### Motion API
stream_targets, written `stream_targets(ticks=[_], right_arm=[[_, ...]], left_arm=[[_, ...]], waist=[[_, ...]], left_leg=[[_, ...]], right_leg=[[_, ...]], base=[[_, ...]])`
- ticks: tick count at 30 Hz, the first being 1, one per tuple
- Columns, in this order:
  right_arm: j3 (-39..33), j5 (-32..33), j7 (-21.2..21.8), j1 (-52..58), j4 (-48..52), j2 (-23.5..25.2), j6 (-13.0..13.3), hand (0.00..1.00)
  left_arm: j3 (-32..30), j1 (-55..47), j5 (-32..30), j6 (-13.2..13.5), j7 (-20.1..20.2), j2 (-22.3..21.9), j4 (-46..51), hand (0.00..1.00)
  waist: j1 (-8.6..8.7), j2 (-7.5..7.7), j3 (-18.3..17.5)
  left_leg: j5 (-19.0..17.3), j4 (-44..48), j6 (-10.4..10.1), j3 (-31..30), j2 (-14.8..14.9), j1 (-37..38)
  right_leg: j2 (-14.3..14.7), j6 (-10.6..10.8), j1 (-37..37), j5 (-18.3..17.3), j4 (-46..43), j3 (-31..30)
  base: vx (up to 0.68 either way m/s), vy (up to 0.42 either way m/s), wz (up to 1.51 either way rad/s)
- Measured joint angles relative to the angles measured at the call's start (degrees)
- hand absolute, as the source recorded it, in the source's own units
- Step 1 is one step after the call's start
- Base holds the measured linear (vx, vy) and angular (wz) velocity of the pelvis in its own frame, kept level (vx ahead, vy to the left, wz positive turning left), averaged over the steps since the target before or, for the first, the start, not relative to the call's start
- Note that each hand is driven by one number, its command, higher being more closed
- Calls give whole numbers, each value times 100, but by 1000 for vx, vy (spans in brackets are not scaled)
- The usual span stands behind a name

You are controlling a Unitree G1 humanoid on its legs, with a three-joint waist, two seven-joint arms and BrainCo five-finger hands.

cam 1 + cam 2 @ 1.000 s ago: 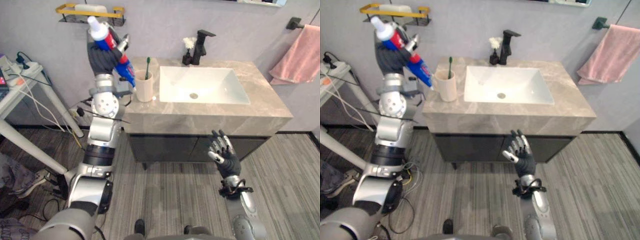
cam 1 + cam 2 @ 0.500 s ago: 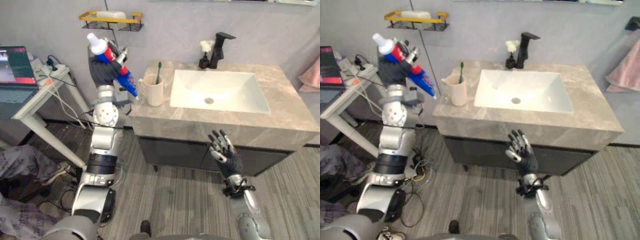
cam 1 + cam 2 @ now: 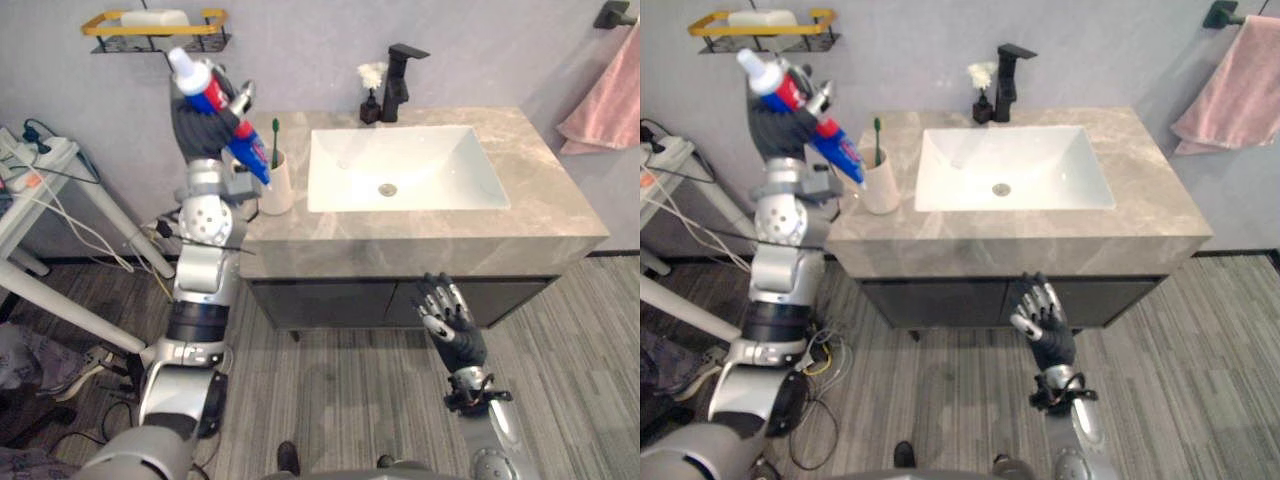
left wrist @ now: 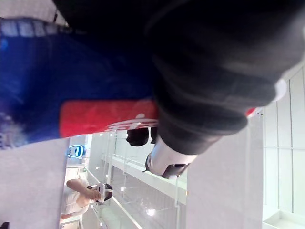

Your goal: Organize washtable

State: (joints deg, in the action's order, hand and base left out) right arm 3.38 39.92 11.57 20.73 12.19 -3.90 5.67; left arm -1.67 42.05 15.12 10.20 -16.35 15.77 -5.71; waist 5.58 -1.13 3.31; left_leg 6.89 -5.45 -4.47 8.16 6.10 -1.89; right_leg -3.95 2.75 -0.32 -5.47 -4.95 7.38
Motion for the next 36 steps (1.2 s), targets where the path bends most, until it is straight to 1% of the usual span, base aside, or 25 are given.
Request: stream_targets(ticks=[4, 11, 14, 19, 22, 24, 25, 26, 27, 30, 36], right_arm=[[0, 0, 0, 60, 0, 6, 0, 0], [-8, 0, 15, 175, 0, 12, 0, 0], [-3, 0, 68, 168, 0, 13, 0, 0], [-3, 3, 113, 169, 4, 9, 5, 0], [-2, 5, 113, 147, 4, -31, 8, 0], [12, 7, 113, 109, 4, -74, 10, 0], [13, 9, 113, 108, 4, -82, 12, 0], [26, 9, 113, 107, 4, -101, 14, 0], [57, 14, 113, 107, 4, -108, 25, 0], [189, 16, 114, 89, 4, -108, 37, 0], [205, 20, 113, 44, 4, -110, 40, 0]], left_arm=[[-10, 335, -2, 8, -24, 355, -189, 100], [-31, 458, -3, 9, -37, 551, -404, 100], [-29, 759, -4, 9, -57, 636, -696, 100], [14, 1329, 0, 11, -144, 924, -1193, 100], [263, 1541, 3, 24, -156, 1217, -1390, 100], [388, 1710, 12, 28, -160, 1426, -1556, 100], [388, 1751, 17, 28, -165, 1445, -1609, 100], [389, 1836, 30, 28, -176, 1485, -1728, 100], [389, 1857, 44, 27, -220, 1524, -1760, 100], [397, 1984, 73, 28, -286, 1638, -1765, 100], [498, 2128, 72, 35, -386, 1649, -1912, 100]], waist=[[5, 1, -5], [15, 5, -8], [3, 7, -9], [15, 17, -6], [8, 99, 11], [17, 230, 30], [19, 273, 48], [27, 359, 77], [40, 413, 74], [34, 490, 113], [31, 602, 244]], left_leg=[[0, -5, 1, 135, 16, -82], [36, -40, 45, 178, -2, -207], [76, -23, 73, 188, -4, -314], [149, -10, 90, 217, -3, -548], [159, -12, 77, 278, 22, -644], [176, -12, 77, 322, 48, -742], [176, -11, 76, 338, 55, -742], [177, -11, 76, 354, 67, -749], [179, -10, 73, 356, 73, -778], [205, -7, 71, 358, 81, -912], [208, -5, 71, 349, 85, -942]], right_leg=[[17, 11, -116, 122, 57, -134], [6, 37, -270, 231, 131, -196], [6, 39, -353, 266, 128, -210], [11, 51, -612, 343, 120, -273], [25, 43, -739, 392, 137, -352], [58, 40, -817, 492, 249, -416], [62, 41, -816, 510, 270, -430], [73, 33, -818, 530, 298, -443], [79, 29, -848, 535, 304, -445], [88, 17, -979, 558, 306, -446], [94, 14, -1004, 560, 316, -444]], base=[[-55, 15, -20], [-32, 16, -5], [-2, 2, -1], [-13, 4, -4], [-30, 0, -14], [-26, -10, -15], [-14, -13, -10], [-8, -10, -8], [-4, -15, -5], [0, 0, 0], [0, 0, 0]])
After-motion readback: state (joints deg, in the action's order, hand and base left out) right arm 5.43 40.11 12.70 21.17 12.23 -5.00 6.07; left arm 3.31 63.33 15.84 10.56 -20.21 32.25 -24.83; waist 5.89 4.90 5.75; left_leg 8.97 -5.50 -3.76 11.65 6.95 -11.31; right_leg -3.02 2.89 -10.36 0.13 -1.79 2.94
